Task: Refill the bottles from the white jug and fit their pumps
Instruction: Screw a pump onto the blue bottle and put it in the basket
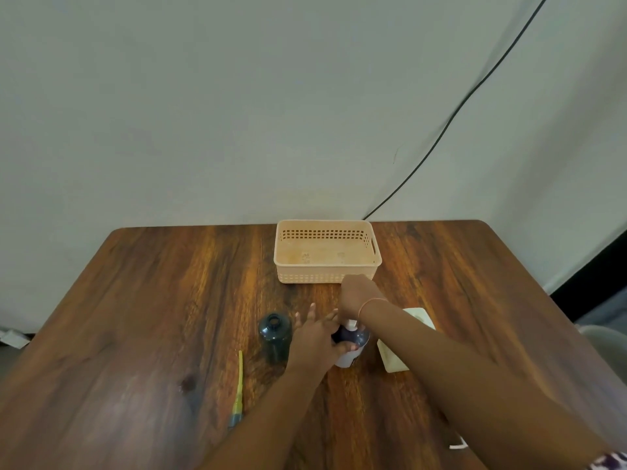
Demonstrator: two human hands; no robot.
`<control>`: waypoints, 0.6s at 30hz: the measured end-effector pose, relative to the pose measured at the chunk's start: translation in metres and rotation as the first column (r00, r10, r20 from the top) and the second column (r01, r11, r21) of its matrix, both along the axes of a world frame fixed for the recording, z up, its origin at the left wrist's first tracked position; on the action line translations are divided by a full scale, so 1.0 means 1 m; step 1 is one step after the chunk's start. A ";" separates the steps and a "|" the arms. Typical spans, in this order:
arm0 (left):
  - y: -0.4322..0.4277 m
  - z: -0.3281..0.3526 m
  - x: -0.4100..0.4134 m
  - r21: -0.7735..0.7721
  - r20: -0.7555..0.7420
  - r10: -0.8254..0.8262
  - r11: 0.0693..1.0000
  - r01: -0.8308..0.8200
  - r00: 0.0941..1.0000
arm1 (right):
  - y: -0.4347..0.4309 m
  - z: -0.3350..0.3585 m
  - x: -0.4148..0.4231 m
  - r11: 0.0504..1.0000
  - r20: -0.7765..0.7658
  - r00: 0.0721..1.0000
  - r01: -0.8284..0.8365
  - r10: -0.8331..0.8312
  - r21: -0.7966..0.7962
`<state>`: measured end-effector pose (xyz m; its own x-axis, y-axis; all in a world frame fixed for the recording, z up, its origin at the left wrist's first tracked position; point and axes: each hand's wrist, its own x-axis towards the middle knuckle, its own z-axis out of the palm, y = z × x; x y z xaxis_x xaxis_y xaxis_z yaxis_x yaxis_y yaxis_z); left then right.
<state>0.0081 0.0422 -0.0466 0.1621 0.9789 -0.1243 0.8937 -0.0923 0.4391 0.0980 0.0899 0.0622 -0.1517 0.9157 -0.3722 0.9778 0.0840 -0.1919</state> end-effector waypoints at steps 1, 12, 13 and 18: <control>0.000 0.001 0.000 -0.010 0.025 0.000 1.000 0.001 1.000 | 0.000 0.000 0.003 1.000 -0.044 0.999 0.026 -0.026 -0.011; -0.021 0.015 0.009 -0.232 0.545 0.328 0.943 -0.237 0.772 | -0.071 -0.070 0.044 0.943 -0.439 0.845 0.332 -0.306 -0.019; -0.020 0.017 0.009 -0.220 0.534 0.331 0.943 -0.250 0.778 | -0.073 -0.074 0.042 0.934 -0.480 0.817 0.358 -0.321 -0.014; -0.017 0.029 0.008 -0.207 0.503 0.327 0.944 -0.256 0.800 | -0.072 -0.080 0.033 0.855 -0.583 0.695 0.518 -0.420 0.001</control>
<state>0.0165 0.0257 -0.0172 -0.0532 0.9729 -0.2252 0.4999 0.2211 0.8374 0.1312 0.0182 -0.0177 0.1835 0.9597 -0.2127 0.6278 -0.2809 -0.7259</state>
